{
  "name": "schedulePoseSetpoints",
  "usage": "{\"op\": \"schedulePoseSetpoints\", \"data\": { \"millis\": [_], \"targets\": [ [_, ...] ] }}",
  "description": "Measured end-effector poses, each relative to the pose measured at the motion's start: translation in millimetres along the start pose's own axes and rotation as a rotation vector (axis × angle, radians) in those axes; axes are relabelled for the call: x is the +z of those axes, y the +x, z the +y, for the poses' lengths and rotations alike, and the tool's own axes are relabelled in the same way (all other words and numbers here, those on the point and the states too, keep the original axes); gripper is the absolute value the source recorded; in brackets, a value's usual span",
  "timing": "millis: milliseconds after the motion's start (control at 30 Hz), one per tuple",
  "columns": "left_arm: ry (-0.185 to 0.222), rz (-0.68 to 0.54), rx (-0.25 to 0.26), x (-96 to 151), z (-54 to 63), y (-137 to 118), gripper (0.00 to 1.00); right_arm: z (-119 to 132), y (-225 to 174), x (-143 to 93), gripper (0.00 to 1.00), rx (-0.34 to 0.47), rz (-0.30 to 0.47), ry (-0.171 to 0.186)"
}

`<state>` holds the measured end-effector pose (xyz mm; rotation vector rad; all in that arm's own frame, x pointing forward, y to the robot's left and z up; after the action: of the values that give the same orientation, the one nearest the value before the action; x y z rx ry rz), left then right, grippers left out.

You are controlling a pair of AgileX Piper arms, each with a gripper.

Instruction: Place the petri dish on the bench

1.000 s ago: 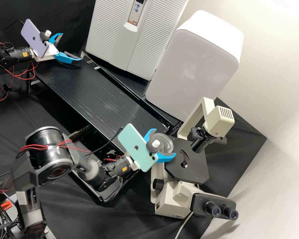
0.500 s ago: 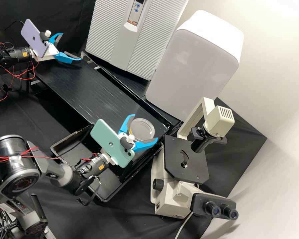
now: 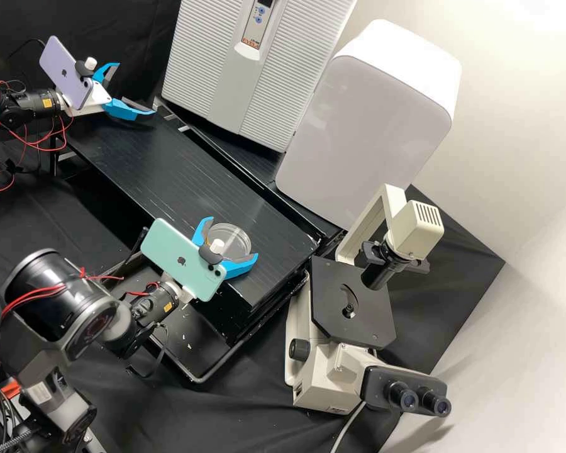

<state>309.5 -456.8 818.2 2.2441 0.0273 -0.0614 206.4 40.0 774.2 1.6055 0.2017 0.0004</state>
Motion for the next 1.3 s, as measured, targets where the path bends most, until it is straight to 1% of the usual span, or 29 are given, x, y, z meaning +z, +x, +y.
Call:
{"op": "schedulePoseSetpoints", "data": {
  "millis": [67,233,333,367,500,567,767,933,1033,1100,1167,1300],
  "targets": [
    [0.000,0.000,0.000,0.0,0.0,0.0,1.00,-2.5,0.4,0.9,0.00,0.000,-0.004,-0.009],
    [0.000,0.000,0.000,0.0,0.0,0.0,1.00,-8.1,2.3,2.0,0.00,-0.004,-0.006,-0.004],
    [0.000,0.000,0.000,0.0,0.0,0.0,1.00,-9.4,2.8,3.0,0.00,-0.009,-0.010,-0.015],
    [0.000,0.000,0.000,0.0,0.0,0.0,1.00,-9.5,3.0,3.0,1.00,-0.007,-0.008,-0.016],
    [0.000,0.000,0.000,0.0,0.0,0.0,1.00,-8.6,3.0,2.9,1.00,0.002,-0.007,-0.028],
    [0.000,0.000,0.000,0.0,0.0,0.0,1.00,-8.3,2.8,2.7,1.00,0.006,-0.008,-0.046],
    [0.000,0.000,0.000,0.0,0.0,0.0,1.00,-6.9,-1.3,-1.4,1.00,0.045,-0.022,-0.057],
    [0.000,0.000,0.000,0.0,0.0,0.0,1.00,-0.7,-14.0,-2.3,1.00,0.076,-0.034,-0.023],
    [0.000,0.000,0.000,0.0,0.0,0.0,1.00,3.9,-19.5,-1.2,1.00,0.092,-0.027,0.025],
    [0.000,0.000,0.000,0.0,0.0,0.0,1.00,5.9,-22.1,-1.5,1.00,0.097,-0.019,0.049],
    [0.000,0.000,0.000,0.0,0.0,0.0,1.00,7.6,-22.6,-2.2,1.00,0.102,-0.010,0.064],
    [0.000,0.000,0.000,0.0,0.0,0.0,1.00,8.2,-23.4,-5.1,1.00,0.097,0.012,0.067]
  ]
}}
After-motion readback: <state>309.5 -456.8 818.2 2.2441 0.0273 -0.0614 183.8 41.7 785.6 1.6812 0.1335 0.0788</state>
